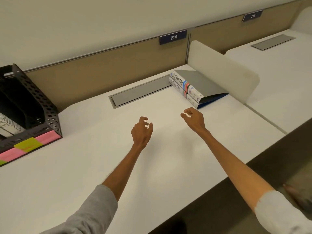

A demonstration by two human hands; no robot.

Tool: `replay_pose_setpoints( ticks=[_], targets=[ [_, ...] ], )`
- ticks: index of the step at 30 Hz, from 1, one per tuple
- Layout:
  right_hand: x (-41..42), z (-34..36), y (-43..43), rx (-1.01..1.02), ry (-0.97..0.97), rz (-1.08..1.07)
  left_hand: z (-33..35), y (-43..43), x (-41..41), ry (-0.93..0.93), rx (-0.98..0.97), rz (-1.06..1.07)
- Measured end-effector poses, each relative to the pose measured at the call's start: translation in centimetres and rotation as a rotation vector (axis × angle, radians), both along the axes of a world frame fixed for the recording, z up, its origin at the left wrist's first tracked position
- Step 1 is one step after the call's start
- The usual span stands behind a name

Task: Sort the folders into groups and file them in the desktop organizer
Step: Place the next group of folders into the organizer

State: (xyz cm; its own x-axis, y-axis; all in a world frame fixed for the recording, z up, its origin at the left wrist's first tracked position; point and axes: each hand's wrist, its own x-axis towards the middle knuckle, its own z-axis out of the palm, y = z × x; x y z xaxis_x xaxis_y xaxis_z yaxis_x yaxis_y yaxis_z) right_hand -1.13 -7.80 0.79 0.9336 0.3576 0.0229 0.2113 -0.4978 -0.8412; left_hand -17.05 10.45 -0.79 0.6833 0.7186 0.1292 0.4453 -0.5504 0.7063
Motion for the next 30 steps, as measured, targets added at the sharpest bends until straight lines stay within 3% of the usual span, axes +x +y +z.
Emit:
replay_pose_setpoints(
  ticks=[16, 22, 30],
  targets=[
    [7.4, -2.0, -5.4, -0.026, 0.063, -0.216, -0.6, -3.1, 11.2, 0.057, -0.103, -0.174],
    [15.0, -2.4, -3.8, 0.015, 0.004, -0.277, 0.1, -2.9, 17.4, 0.076, -0.228, -0.157],
    [25.8, -3.0, -2.9, -0.14, 0.023, -0.24, 0.1, -4.7, 26.9, 0.183, -0.384, -0.089]
  ],
)
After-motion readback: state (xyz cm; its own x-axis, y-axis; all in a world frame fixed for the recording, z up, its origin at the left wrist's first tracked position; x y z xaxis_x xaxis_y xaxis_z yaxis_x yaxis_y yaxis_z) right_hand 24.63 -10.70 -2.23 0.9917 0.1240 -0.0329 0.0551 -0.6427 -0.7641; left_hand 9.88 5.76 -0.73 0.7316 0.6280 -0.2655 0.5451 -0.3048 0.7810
